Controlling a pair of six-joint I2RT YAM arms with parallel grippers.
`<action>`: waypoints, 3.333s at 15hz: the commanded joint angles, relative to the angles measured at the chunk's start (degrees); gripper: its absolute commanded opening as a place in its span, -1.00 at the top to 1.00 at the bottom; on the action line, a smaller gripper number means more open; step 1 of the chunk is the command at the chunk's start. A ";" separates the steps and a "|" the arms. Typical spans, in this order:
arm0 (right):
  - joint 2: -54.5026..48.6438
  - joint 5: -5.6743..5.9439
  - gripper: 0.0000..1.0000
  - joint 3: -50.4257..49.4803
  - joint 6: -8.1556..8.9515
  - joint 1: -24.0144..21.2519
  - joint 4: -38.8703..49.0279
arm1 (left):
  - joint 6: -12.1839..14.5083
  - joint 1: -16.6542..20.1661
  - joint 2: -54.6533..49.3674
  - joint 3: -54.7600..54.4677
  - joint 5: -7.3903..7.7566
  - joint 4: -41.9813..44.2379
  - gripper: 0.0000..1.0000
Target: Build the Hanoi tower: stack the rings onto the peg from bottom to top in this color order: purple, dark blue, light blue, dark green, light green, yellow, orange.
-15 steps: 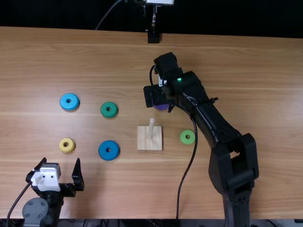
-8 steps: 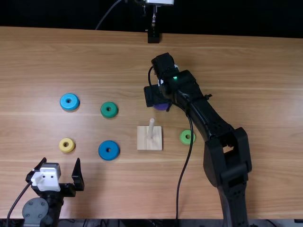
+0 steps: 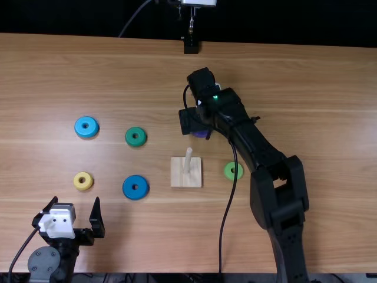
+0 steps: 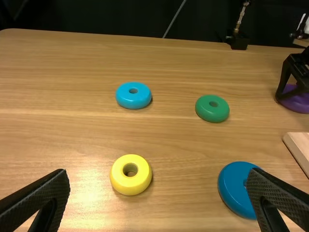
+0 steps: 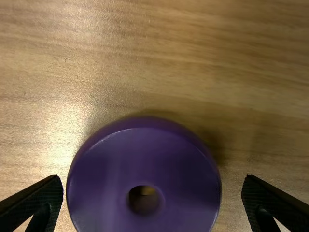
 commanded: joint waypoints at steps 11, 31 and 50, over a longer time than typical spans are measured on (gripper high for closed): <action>3.75 0.56 0.68 4.77 0.69 1.52 -5.14 | 0.62 0.64 -0.62 -5.93 -0.19 -4.44 -1.00; -8.91 0.24 0.77 31.84 -0.36 6.27 -39.52 | 0.62 0.64 -0.62 -5.93 -0.19 -4.54 -1.00; -28.51 -0.60 0.77 4.68 -2.89 11.45 -31.93 | 0.62 0.64 -0.62 -5.93 -0.19 -4.44 -1.00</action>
